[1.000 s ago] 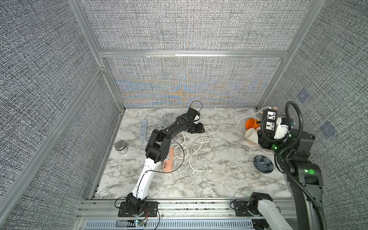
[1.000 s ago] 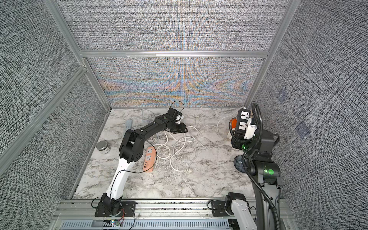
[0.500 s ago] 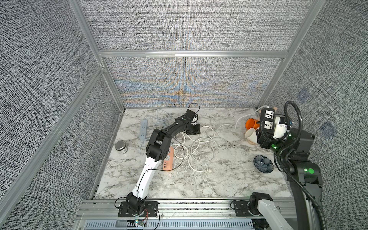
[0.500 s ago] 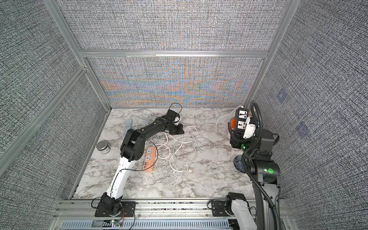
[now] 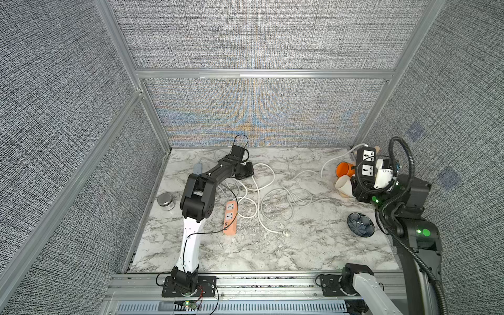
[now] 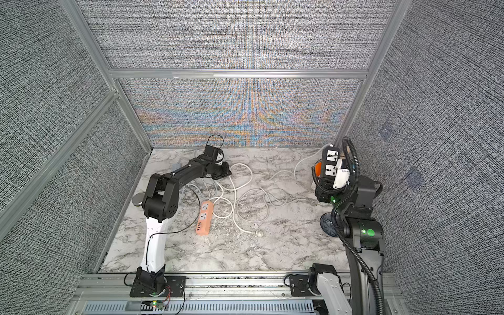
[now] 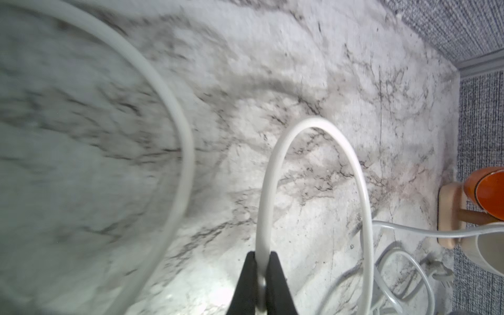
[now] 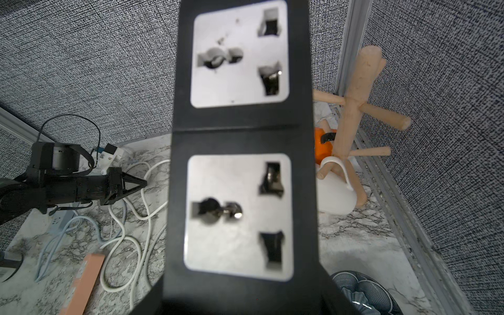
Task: Unwrap the cord wrapped around the power strip
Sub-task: Adjust the power cord at the center of the board, then pick up the power cord at the center of the board.
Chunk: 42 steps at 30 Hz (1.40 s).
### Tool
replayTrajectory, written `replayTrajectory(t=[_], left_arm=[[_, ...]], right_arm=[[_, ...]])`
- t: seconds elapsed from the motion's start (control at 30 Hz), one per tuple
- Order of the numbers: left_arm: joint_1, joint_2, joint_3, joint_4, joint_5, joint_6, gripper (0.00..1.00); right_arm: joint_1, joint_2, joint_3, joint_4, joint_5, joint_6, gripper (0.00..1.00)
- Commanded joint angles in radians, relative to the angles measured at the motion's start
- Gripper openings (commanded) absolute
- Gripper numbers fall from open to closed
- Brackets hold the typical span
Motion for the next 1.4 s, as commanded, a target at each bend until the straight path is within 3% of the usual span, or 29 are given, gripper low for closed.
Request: replayTrajectory(t=[0.0,0.13,0.3,0.37,0.43,0.6,0.8,0.9,1.1,1.37], left_arm=[[0.019,-0.027,-0.018,0.012,-0.058,0.037,0.0],[0.022,-0.038,-0.028,-0.009,-0.06,0.065,0.0],[0.02,-0.086,-0.065,-0.006,-0.055,0.111,0.44],[0.016,-0.1,-0.063,-0.027,-0.044,0.141,0.56],[0.005,-0.126,-0.064,-0.044,-0.033,0.198,0.61],[-0.107,-0.176,-0.009,-0.163,0.057,0.494,0.58],[-0.222,-0.053,0.134,-0.345,0.103,0.686,0.57],[-0.259,0.002,0.186,-0.389,0.109,0.734,0.63],[-0.297,0.082,0.252,-0.39,0.011,0.737,0.68],[-0.311,0.162,0.303,-0.397,-0.045,0.711,0.61]], right_arm=[[-0.001,0.006,0.017,0.05,0.039,-0.002,0.0],[-0.007,0.003,0.025,0.062,0.05,0.021,0.0],[-0.008,0.003,0.02,0.075,0.06,0.033,0.0],[-0.009,0.007,0.012,0.084,0.061,0.034,0.0],[-0.009,0.011,0.001,0.097,0.067,0.036,0.0],[-0.014,0.033,-0.009,0.115,0.094,0.033,0.0],[-0.017,0.034,-0.012,0.115,0.085,0.031,0.0],[-0.021,0.03,-0.012,0.106,0.087,0.023,0.0],[-0.022,0.029,-0.024,0.112,0.068,0.021,0.0],[-0.022,0.026,-0.026,0.114,0.049,0.014,0.0]])
